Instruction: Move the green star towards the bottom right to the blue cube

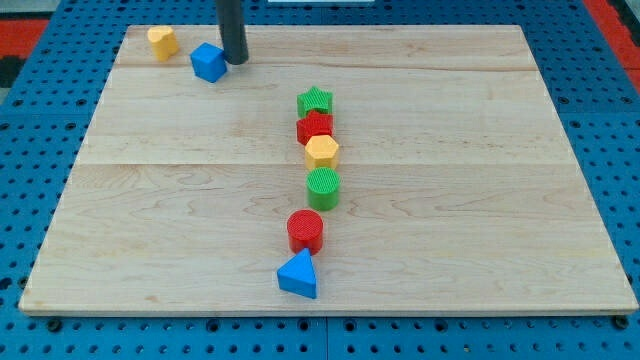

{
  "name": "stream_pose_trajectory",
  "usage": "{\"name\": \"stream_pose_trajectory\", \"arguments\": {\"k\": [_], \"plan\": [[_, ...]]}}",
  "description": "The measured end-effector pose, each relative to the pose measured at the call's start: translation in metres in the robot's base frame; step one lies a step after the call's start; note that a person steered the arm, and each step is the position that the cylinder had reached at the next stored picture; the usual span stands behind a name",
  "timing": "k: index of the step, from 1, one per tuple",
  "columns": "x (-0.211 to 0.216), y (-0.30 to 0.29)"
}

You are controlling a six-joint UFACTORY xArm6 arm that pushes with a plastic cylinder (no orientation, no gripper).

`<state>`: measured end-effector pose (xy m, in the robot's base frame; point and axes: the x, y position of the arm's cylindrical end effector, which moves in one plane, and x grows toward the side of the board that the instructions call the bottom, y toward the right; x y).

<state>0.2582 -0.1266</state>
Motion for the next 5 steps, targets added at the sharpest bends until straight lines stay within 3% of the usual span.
{"name": "stream_pose_trajectory", "arguments": {"k": [1, 2, 3, 5], "plan": [[0.001, -0.01], [0.005, 0.066], [0.038, 0.147], [0.113, 0.168]]}}
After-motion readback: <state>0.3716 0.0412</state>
